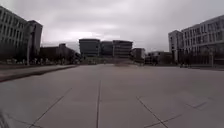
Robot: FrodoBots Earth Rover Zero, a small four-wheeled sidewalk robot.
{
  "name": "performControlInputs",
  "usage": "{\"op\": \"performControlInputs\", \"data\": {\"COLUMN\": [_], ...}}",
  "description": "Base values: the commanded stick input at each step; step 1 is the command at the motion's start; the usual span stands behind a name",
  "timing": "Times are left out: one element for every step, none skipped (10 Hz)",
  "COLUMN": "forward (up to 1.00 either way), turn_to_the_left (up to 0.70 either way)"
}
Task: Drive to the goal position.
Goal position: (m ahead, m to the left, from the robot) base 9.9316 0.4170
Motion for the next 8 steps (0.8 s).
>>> {"op": "performControlInputs", "data": {"forward": [0.7,0.7,0.7,0.7,0.7,0.7,0.7,0.7], "turn_to_the_left": [0.0,0.0,0.0,0.0,0.0,0.0,0.0,0.0]}}
